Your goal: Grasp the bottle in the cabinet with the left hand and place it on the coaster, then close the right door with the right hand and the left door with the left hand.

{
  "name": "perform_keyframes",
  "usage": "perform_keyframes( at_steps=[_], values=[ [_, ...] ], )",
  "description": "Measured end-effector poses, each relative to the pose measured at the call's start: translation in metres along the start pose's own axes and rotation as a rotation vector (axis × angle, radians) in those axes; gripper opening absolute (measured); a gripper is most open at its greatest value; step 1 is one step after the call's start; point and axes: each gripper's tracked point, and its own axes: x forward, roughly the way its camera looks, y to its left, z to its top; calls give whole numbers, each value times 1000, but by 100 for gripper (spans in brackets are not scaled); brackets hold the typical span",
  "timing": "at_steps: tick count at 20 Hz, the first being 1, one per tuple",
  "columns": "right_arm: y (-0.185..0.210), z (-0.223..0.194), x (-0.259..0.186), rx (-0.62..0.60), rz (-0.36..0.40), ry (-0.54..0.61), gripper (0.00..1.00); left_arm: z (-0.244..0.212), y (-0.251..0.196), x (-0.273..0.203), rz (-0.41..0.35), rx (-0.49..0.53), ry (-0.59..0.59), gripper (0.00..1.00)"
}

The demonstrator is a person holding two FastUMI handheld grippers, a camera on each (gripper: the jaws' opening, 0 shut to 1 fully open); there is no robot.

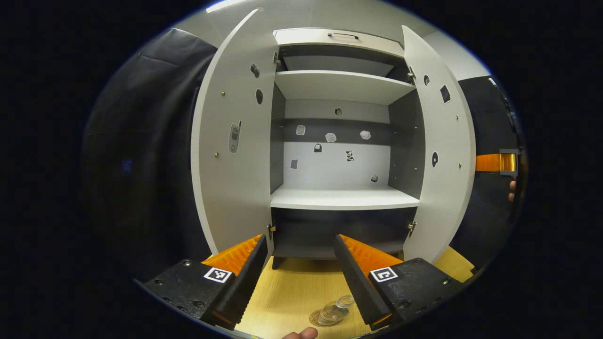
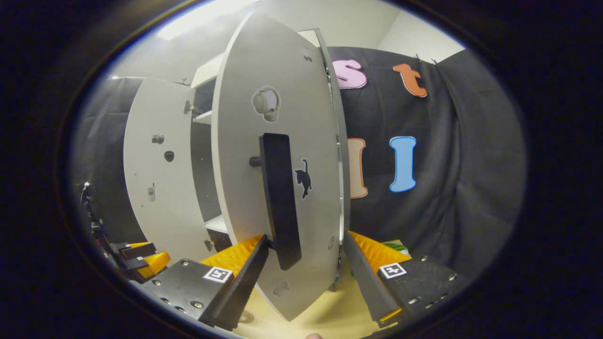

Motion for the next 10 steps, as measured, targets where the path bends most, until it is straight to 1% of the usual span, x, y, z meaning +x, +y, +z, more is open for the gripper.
perform_keyframes(
  at_steps=[2, 3, 4, 6, 7, 8, 10],
  values=[
    [7, 0, 5, -5, 3, -5, 98, 2, 5, -2, 7, 2, -4, 91],
    [11, 0, 8, -6, 7, -8, 93, 4, 9, -3, 14, 5, -7, 91],
    [15, -1, 12, -7, 12, -7, 100, 6, 15, -5, 22, 4, -11, 91],
    [26, -2, 20, -9, 22, -9, 99, 8, 22, -11, 38, -4, -17, 90],
    [30, -2, 24, -12, 24, -13, 96, 10, 28, -14, 47, -8, -17, 90],
    [36, -1, 28, -15, 30, -16, 100, 10, 35, -14, 58, -12, -16, 92],
    [48, -2, 43, -14, 37, -18, 100, 14, 49, -17, 79, -23, -22, 90]
  ],
)
